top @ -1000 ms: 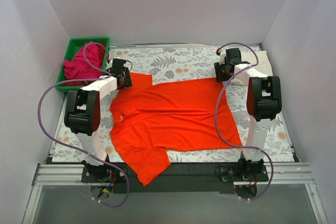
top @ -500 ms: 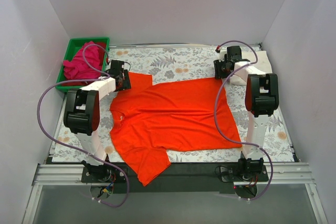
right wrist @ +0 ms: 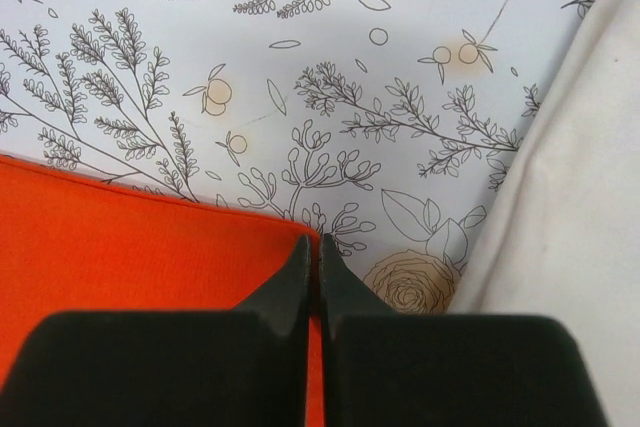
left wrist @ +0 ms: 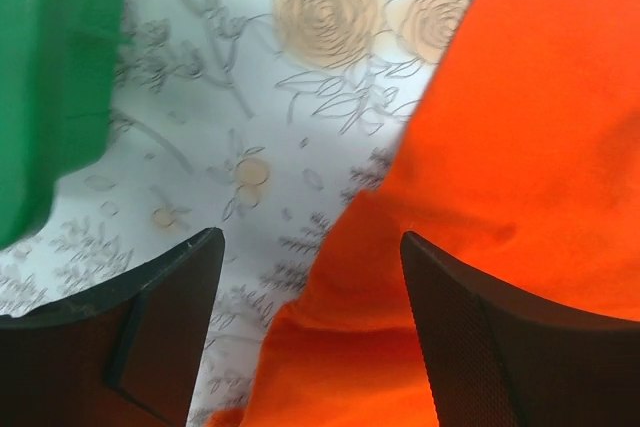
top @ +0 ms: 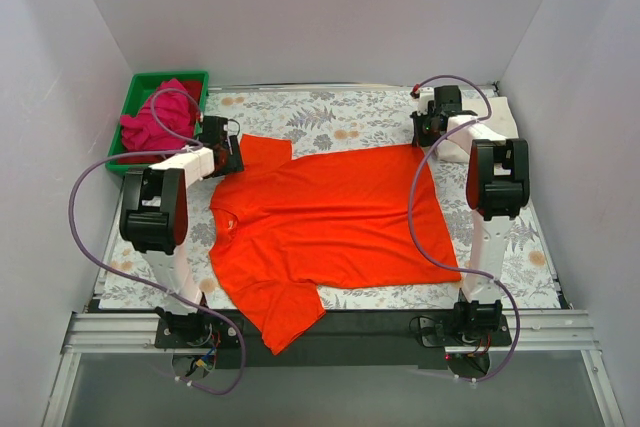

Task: Fold and stack the t-shirts
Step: Flatten the tshirt out, then fold the tshirt

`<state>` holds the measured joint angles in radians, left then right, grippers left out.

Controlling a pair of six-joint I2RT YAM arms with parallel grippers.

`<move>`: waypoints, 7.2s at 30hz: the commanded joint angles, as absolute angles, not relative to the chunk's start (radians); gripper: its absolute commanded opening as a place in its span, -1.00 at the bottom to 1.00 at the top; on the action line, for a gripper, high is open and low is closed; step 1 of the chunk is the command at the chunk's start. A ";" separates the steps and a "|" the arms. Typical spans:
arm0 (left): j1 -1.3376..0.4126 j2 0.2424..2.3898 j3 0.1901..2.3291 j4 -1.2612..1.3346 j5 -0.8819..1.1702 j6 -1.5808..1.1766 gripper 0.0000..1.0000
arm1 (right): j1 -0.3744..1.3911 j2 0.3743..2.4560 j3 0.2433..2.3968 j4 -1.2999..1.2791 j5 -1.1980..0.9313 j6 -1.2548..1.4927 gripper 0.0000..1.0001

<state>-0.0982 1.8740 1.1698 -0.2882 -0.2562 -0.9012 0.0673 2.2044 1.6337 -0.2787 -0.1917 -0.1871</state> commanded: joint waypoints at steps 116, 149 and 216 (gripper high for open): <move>-0.038 1.856 1.342 -0.178 -0.193 -0.838 -1.00 | 0.009 2.020 1.602 -0.198 -0.222 -0.178 -0.97; -0.040 1.674 0.985 -0.301 -0.166 -1.052 -1.00 | 0.009 1.773 1.134 -0.167 -0.110 -0.029 -0.97; -0.123 2.072 1.318 -0.135 -0.038 -0.897 -1.00 | 0.574 2.532 1.901 0.178 -0.543 0.526 -0.07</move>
